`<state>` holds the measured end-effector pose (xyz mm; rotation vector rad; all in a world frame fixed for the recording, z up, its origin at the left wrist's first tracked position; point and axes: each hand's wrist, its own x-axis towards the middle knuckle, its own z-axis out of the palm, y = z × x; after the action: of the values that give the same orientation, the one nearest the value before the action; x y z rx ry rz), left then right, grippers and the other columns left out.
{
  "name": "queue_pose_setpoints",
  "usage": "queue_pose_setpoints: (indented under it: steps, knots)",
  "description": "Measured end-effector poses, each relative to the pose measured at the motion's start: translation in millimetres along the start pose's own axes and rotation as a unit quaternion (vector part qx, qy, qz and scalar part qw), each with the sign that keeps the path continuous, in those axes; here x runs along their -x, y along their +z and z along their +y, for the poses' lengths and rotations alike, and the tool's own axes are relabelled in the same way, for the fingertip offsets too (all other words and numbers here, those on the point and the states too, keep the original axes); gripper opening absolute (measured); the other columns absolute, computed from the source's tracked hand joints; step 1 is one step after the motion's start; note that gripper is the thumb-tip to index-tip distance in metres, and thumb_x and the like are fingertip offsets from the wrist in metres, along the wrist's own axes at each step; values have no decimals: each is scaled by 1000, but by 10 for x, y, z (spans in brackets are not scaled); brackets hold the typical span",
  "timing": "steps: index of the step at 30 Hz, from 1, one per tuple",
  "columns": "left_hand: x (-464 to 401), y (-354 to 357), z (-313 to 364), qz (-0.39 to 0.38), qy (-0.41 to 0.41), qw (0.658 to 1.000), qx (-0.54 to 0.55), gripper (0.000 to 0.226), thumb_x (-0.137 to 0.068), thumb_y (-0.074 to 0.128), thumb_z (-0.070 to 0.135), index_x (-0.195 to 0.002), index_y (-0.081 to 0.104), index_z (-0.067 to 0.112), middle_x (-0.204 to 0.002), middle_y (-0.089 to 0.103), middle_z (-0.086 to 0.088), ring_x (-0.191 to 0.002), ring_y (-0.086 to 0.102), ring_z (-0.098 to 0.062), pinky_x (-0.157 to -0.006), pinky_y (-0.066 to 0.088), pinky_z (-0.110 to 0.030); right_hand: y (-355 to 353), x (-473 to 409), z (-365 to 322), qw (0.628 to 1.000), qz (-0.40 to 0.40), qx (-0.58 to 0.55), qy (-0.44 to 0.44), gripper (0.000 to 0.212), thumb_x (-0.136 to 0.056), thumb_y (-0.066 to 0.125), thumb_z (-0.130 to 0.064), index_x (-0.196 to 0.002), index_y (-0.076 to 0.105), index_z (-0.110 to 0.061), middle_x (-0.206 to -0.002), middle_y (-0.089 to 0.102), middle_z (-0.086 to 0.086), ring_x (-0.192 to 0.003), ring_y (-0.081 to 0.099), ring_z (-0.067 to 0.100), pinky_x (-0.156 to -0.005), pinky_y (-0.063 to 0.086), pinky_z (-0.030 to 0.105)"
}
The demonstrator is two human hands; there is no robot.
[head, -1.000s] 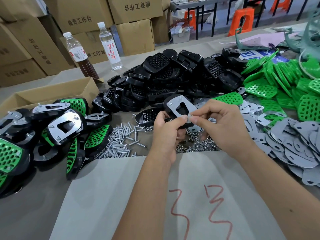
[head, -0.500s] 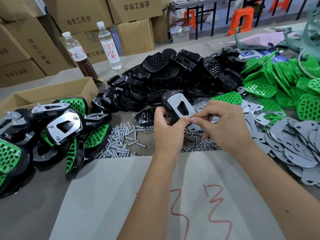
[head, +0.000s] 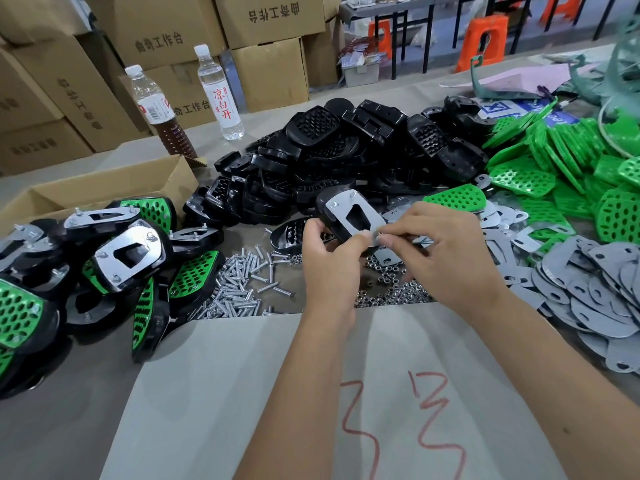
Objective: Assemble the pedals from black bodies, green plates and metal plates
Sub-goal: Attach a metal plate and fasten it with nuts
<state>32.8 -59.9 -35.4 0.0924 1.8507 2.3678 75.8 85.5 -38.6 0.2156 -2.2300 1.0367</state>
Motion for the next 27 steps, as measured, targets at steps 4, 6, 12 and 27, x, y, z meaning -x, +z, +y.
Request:
queue_pose_setpoints:
  steps: [4, 6, 12, 27]
  knots:
    - [-5, 1, -8, -7, -8, 1000, -8, 24, -88, 72, 7, -103, 57, 18, -79, 65, 2, -45, 47, -2, -46, 45, -22, 5, -3, 8, 1000, 23, -2, 4, 3, -89, 82, -9, -90, 83, -11, -79, 66, -6, -69, 65, 18, -55, 58, 39]
    - [-2, 2, 1, -11, -5, 1000, -8, 24, -88, 72, 7, -103, 57, 18, -78, 65, 3, -45, 49, -3, -45, 43, -21, 5, 1, 19, 999, 28, -11, 14, 7, -88, 83, -8, -92, 83, -14, -79, 64, -8, -70, 65, 18, -54, 58, 39]
    - [10, 10, 22, -32, -5, 999, -22, 30, -74, 72, 18, -100, 56, 19, -66, 62, 10, -44, 49, -3, -52, 51, -29, -15, 6, 25, 992, -7, -117, 52, 21, -89, 79, -1, -96, 84, -20, -89, 65, 0, -68, 67, 19, -43, 57, 28]
    - [10, -40, 63, -63, -7, 998, -4, 21, -84, 72, 9, -93, 60, 25, -77, 70, 1, -45, 53, -3, -62, 53, -35, -93, -18, -8, 983, -24, -159, 82, 26, -85, 82, 3, -86, 82, -24, -85, 68, 3, -54, 67, 25, -43, 58, 38]
